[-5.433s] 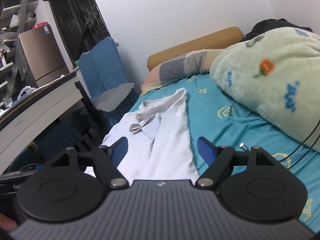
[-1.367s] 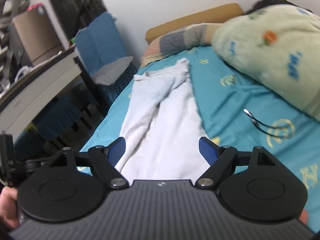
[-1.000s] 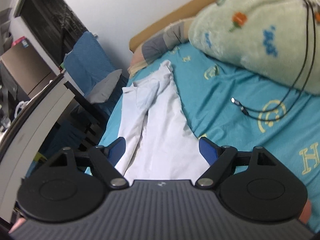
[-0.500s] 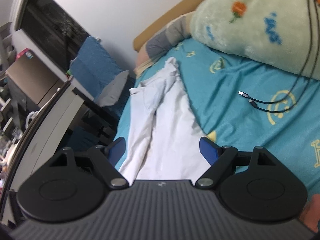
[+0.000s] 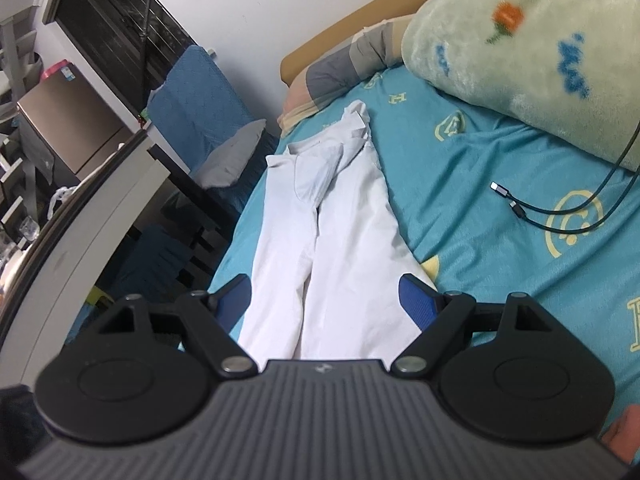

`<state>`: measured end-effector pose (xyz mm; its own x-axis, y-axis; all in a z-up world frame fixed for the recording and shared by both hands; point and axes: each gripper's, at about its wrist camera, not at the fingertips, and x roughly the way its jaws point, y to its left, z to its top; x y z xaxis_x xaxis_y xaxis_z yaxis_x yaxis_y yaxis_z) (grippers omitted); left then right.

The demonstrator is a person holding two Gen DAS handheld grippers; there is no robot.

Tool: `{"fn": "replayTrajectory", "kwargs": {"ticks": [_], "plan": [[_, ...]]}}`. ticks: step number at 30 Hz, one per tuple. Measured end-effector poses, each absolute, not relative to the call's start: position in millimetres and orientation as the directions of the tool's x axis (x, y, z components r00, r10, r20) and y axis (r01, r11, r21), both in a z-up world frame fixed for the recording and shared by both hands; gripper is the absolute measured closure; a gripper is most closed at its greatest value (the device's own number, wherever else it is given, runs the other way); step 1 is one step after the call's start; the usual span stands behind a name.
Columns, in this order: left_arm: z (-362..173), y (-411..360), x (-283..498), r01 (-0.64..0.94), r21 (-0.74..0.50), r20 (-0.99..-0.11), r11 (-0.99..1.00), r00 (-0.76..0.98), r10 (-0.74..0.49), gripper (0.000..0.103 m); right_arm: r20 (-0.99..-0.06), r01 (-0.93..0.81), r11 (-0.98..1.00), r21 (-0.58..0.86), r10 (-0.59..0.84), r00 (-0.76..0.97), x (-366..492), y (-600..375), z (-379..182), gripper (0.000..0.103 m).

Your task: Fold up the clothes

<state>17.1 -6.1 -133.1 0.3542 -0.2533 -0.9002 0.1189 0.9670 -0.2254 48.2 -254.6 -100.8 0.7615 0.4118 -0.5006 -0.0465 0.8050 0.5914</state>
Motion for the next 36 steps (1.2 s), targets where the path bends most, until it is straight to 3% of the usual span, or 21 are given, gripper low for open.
{"fn": "replayTrajectory", "kwargs": {"ticks": [3, 5, 8, 11, 17, 21, 24, 26, 27, 28, 32, 36], "plan": [[-136.6, -1.3, 14.6, 0.136, -0.242, -0.902, 0.961, 0.335, -0.274, 0.100, -0.514, -0.033, 0.801, 0.598, 0.414, 0.751, 49.1, -256.7, -104.8, 0.020], [-129.9, 6.8, 12.4, 0.142, -0.276, -0.888, 0.951, 0.340, -0.309, 0.089, -0.520, -0.025, 0.796, 0.605, 0.418, 0.745, 49.2, -258.2, -107.3, 0.020], [-116.1, 25.7, 9.6, 0.108, -0.321, -0.862, 0.941, 0.379, -0.338, 0.083, -0.522, -0.013, 0.786, 0.618, 0.423, 0.740, 50.3, -260.4, -109.4, 0.020], [-107.8, 50.4, 14.9, 0.018, -0.358, -0.840, 0.934, 0.432, -0.330, 0.069, -0.534, 0.003, 0.780, 0.626, 0.425, 0.731, 51.3, -261.6, -114.3, 0.020], [-127.9, 84.3, 47.1, -0.172, -0.362, -0.855, 0.916, 0.453, -0.253, 0.057, -0.585, 0.093, 0.756, 0.648, 0.417, 0.695, 56.6, -270.1, -134.6, 0.021], [-155.4, 91.7, 60.3, -0.246, -0.414, -0.872, 0.876, 0.383, -0.305, 0.058, -0.654, 0.169, 0.769, 0.617, 0.381, 0.654, 60.5, -276.3, -152.5, 0.026], [-171.4, 94.0, 64.1, -0.283, -0.450, -0.875, 0.847, 0.330, -0.355, 0.065, -0.703, 0.216, 0.779, 0.589, 0.362, 0.612, 63.2, -278.2, -165.3, 0.027], [-174.9, 92.5, 59.8, -0.293, -0.458, -0.880, 0.839, 0.280, -0.383, 0.084, -0.729, 0.238, 0.781, 0.577, 0.361, 0.582, 65.5, -277.3, -172.6, 0.028], [-177.0, 91.7, 57.3, -0.301, -0.462, -0.882, 0.834, 0.252, -0.398, 0.087, -0.740, 0.248, 0.782, 0.571, 0.361, 0.568, 66.2, -276.8, -175.7, 0.030], [-178.2, 90.2, 54.2, -0.301, -0.461, -0.885, 0.835, 0.226, -0.407, 0.093, -0.751, 0.260, 0.783, 0.565, 0.358, 0.555, 66.7, -277.0, -178.5, 0.038], [-173.6, 82.1, 38.9, -0.255, -0.455, -0.890, 0.853, 0.158, -0.427, 0.097, -0.774, 0.307, 0.765, 0.566, 0.366, 0.516, 65.0, -279.4, -187.8, 0.047], [-162.4, 81.5, 24.4, -0.222, -0.476, -0.879, 0.851, 0.143, -0.454, 0.097, -0.763, 0.296, 0.741, 0.603, 0.426, 0.486, 57.9, -275.6, -187.8, 0.047]]}}
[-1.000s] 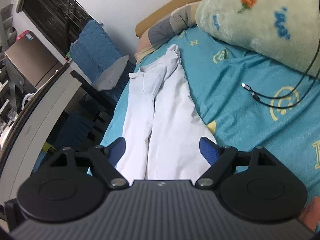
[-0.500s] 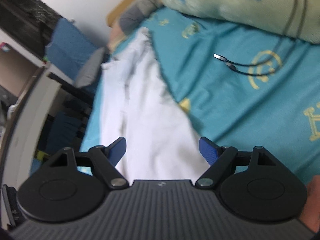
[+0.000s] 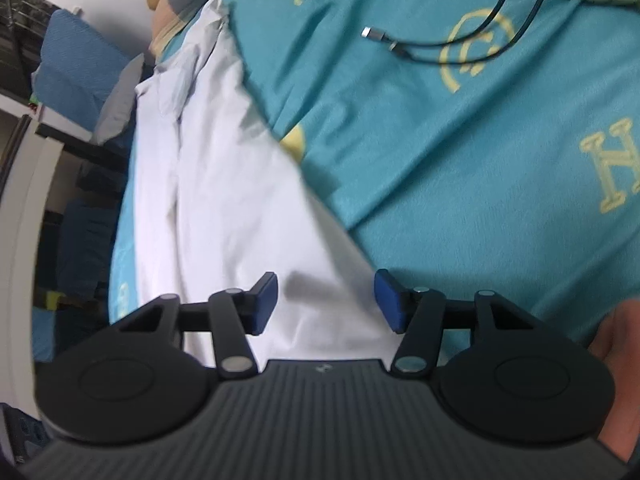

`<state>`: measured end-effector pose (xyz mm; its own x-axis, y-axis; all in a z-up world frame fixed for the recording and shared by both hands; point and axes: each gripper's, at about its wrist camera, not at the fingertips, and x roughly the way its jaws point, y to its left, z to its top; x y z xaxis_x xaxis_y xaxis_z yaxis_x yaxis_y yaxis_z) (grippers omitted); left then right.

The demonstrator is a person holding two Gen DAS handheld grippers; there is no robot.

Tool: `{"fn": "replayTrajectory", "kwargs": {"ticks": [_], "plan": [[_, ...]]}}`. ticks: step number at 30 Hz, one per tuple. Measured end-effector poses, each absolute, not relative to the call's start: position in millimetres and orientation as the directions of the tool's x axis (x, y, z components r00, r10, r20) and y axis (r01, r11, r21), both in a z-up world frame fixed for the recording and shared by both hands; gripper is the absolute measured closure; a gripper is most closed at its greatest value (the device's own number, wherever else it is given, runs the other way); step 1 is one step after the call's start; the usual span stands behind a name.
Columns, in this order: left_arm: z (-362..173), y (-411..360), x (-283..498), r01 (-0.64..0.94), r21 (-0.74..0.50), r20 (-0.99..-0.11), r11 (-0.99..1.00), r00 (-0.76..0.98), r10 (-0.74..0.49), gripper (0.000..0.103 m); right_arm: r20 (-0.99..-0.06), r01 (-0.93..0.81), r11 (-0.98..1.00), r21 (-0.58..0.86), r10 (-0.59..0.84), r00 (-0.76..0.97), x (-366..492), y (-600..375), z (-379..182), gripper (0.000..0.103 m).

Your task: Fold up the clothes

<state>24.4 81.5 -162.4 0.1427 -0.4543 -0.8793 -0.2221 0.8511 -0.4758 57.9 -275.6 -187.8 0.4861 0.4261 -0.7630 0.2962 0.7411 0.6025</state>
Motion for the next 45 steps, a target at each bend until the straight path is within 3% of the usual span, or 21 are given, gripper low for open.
{"fn": "replayTrajectory", "kwargs": {"ticks": [3, 5, 7, 10, 14, 19, 21, 24, 26, 28, 31, 41, 45], "plan": [[-150.9, 86.8, 20.1, -0.192, -0.501, -0.862, 0.844, 0.201, -0.466, 0.083, -0.754, 0.292, 0.727, 0.621, 0.453, 0.475, 51.5, -273.5, -182.5, 0.047], [-144.0, 92.8, 21.8, -0.191, -0.527, -0.842, 0.828, 0.249, -0.478, 0.055, -0.766, 0.285, 0.755, 0.590, 0.412, 0.494, 47.6, -273.3, -173.4, 0.045], [-139.3, 100.3, 26.1, -0.210, -0.524, -0.837, 0.826, 0.306, -0.453, 0.044, -0.780, 0.282, 0.793, 0.540, 0.346, 0.522, 44.2, -272.7, -164.8, 0.045], [-142.0, 117.8, 32.0, -0.283, -0.514, -0.841, 0.810, 0.354, -0.409, 0.036, -0.810, 0.307, 0.823, 0.479, 0.280, 0.515, 44.8, -271.9, -166.0, 0.044], [-154.3, 122.8, 39.7, -0.359, -0.490, -0.863, 0.794, 0.327, -0.385, 0.032, -0.829, 0.375, 0.771, 0.515, 0.337, 0.447, 47.0, -278.4, -185.3, 0.042], [-162.5, 94.2, 43.7, -0.266, -0.456, -0.887, 0.849, 0.214, -0.409, 0.034, -0.791, 0.335, 0.728, 0.598, 0.467, 0.396, 46.3, -274.1, -185.4, 0.042], [-159.3, 81.5, 42.1, -0.214, -0.437, -0.896, 0.874, 0.191, -0.401, 0.049, -0.772, 0.272, 0.731, 0.625, 0.529, 0.352, 45.5, -259.7, -182.9, 0.042], [-154.1, 76.2, 39.2, -0.197, -0.407, -0.908, 0.892, 0.196, -0.371, 0.067, -0.834, 0.130, 0.855, 0.501, 0.438, 0.336, 40.5, -230.9, -167.3, 0.045], [-148.2, 76.6, 37.5, -0.197, -0.412, -0.905, 0.889, 0.199, -0.375, 0.081, -0.858, 0.064, 0.894, 0.443, 0.402, 0.320, 36.1, -217.8, -160.0, 0.070], [-136.9, 76.9, 33.9, -0.191, -0.426, -0.897, 0.884, 0.216, -0.385, 0.087, -0.858, 0.023, 0.901, 0.434, 0.405, 0.317, 30.5, -211.5, -151.5, 0.082], [-110.3, 77.8, 26.6, -0.177, -0.464, -0.872, 0.868, 0.265, -0.412, 0.089, -0.848, -0.020, 0.901, 0.433, 0.415, 0.331, 24.6, -207.7, -135.1, 0.093], [16.2, 64.9, -1.5, -0.112, -0.583, -0.735, 0.805, 0.496, -0.463, 0.090, -0.694, -0.111, 0.864, 0.491, 0.465, 0.551, 14.0, -222.9, -10.4, 0.094], [42.9, 60.6, -42.9, -0.085, -0.603, -0.695, 0.793, 0.543, -0.470, 0.090, -0.631, -0.145, 0.852, 0.504, 0.477, 0.611, -13.3, -226.5, 24.3, 0.094]]}}
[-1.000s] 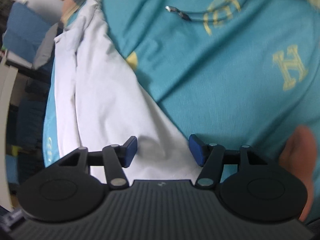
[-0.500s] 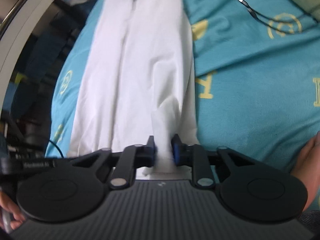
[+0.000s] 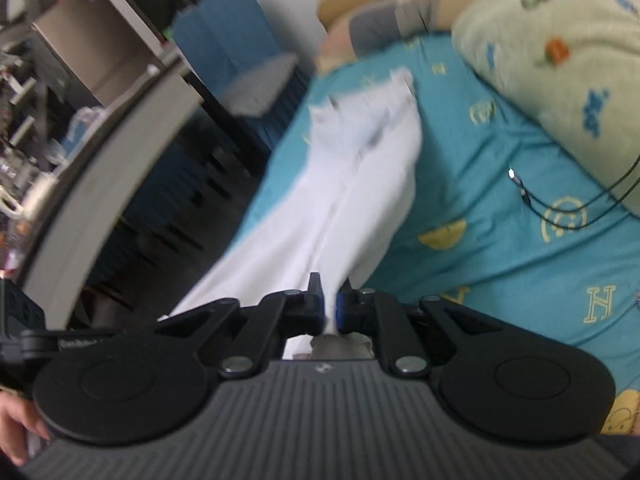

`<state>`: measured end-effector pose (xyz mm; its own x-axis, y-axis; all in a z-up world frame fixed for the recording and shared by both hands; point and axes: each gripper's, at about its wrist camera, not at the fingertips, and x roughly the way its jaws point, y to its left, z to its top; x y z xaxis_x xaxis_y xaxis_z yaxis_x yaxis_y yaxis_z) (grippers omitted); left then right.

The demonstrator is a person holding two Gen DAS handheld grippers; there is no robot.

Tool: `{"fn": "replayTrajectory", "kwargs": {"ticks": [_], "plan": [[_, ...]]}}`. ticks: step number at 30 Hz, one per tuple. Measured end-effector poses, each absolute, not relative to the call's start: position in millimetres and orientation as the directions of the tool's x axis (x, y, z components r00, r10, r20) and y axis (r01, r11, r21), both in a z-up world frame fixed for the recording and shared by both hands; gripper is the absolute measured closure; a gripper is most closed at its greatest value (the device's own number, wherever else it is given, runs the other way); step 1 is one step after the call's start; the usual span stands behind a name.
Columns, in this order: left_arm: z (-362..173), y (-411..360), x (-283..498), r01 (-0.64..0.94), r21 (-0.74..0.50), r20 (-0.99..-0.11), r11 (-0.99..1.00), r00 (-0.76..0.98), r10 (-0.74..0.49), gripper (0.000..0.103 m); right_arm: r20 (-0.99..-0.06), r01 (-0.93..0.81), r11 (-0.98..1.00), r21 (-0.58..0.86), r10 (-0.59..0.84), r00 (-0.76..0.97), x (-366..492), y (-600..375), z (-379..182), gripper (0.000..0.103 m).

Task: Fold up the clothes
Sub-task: 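Grasp the hem with the left gripper while the right gripper grasps it too, then fold the hem with both grippers up toward the collar and release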

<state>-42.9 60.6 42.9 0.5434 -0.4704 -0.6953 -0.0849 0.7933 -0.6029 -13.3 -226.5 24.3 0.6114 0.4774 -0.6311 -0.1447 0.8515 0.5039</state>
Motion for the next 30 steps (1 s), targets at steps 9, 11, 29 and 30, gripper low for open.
{"fn": "replayTrajectory", "kwargs": {"ticks": [9, 11, 29, 30], "plan": [[-1.0, 92.8, -116.6, -0.183, -0.623, -0.705, 0.760, 0.553, -0.444, 0.090, -0.621, -0.123, 0.837, 0.533, 0.486, 0.615, -86.3, -233.8, -8.1, 0.094], [0.1, 94.6, -109.8, -0.187, -0.626, -0.700, 0.757, 0.564, -0.439, 0.090, -0.617, -0.108, 0.830, 0.547, 0.487, 0.619, -85.7, -233.7, -12.3, 0.093], [35.4, 40.6, 115.7, -0.093, -0.348, -0.687, 0.933, 0.702, -0.186, 0.090, -0.594, -0.067, 0.866, 0.495, 0.393, 0.702, 108.6, -230.6, -17.3, 0.093], [29.5, 37.5, 127.6, -0.090, -0.336, -0.678, 0.938, 0.714, -0.175, 0.090, -0.596, -0.068, 0.874, 0.482, 0.383, 0.705, 121.1, -229.5, -22.3, 0.093]]}}
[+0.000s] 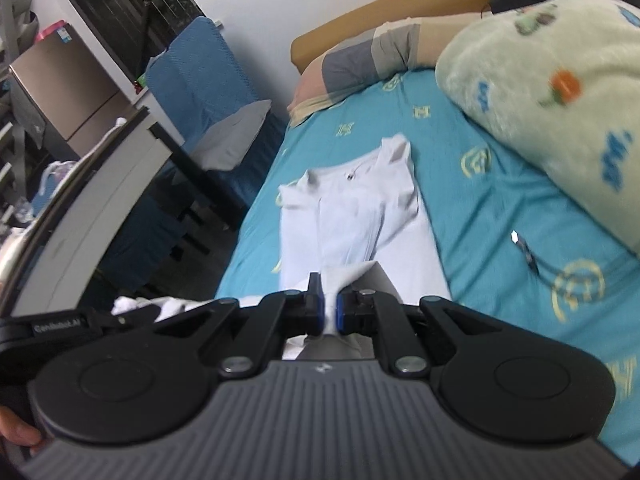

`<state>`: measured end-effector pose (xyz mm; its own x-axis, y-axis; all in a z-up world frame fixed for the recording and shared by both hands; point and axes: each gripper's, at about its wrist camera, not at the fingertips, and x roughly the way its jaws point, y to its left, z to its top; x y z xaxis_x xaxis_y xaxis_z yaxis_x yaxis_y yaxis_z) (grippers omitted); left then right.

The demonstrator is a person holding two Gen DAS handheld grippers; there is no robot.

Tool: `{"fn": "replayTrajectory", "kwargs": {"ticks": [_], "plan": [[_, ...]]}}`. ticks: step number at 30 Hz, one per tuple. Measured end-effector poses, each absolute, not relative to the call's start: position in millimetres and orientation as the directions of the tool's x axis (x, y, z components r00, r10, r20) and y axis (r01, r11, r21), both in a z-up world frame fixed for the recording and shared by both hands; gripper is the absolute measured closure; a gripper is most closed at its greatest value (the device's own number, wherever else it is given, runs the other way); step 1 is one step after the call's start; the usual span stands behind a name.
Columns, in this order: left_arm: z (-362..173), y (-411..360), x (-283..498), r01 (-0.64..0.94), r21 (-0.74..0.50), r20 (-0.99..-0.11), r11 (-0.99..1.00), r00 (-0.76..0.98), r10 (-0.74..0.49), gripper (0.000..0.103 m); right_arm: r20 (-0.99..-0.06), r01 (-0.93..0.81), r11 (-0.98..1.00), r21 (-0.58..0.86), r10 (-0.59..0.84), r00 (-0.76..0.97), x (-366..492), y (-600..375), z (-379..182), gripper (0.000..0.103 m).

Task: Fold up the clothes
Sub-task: 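Fold the hem with both grippers up toward the collar and release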

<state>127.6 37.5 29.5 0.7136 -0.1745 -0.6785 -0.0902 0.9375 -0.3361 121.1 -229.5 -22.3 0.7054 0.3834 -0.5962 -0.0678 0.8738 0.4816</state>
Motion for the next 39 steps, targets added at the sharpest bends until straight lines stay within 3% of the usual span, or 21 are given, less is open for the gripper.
{"fn": "replayTrajectory", "kwargs": {"ticks": [8, 14, 19, 24, 27, 29, 30, 39], "plan": [[-58.4, 18.6, 208.6, -0.091, -0.209, -0.672, 0.974, 0.737, -0.075, 0.090, -0.594, -0.101, 0.914, 0.393, 0.336, 0.731, 204.9, -216.5, -89.2, 0.093], [-138.6, 24.0, 249.6, -0.105, -0.171, -0.722, 0.980, 0.690, -0.052, 0.088, -0.649, -0.129, 0.941, 0.312, 0.310, 0.695, 246.1, -200.8, -157.8, 0.093], [-159.6, 26.6, 253.2, -0.090, -0.170, -0.728, 0.981, 0.682, -0.064, 0.084, -0.663, -0.122, 0.943, 0.309, 0.306, 0.684, 252.2, -197.2, -186.3, 0.092], [-137.7, 21.1, 239.5, -0.037, -0.146, -0.711, 0.989, 0.699, -0.079, 0.048, -0.678, -0.093, 0.946, 0.311, 0.289, 0.676, 248.6, -198.3, -169.1, 0.088], [-109.1, 15.8, 217.4, -0.012, -0.126, -0.684, 0.992, 0.725, -0.078, 0.033, -0.673, -0.084, 0.943, 0.321, 0.290, 0.681, 238.6, -201.1, -146.2, 0.075], [-88.9, 14.2, 200.0, 0.011, -0.122, -0.662, 0.993, 0.744, -0.089, 0.025, -0.643, -0.087, 0.940, 0.330, 0.292, 0.708, 224.6, -204.5, -124.6, 0.039], [-78.8, 13.7, 190.6, 0.017, -0.117, -0.652, 0.993, 0.753, -0.090, 0.024, -0.622, -0.090, 0.940, 0.330, 0.288, 0.728, 215.8, -205.8, -112.5, 0.033], [-5.7, 7.7, 103.8, 0.050, -0.098, -0.556, 0.994, 0.825, -0.096, 0.004, -0.511, -0.144, 0.947, 0.288, 0.279, 0.813, 135.5, -205.4, -30.6, 0.031]]}}
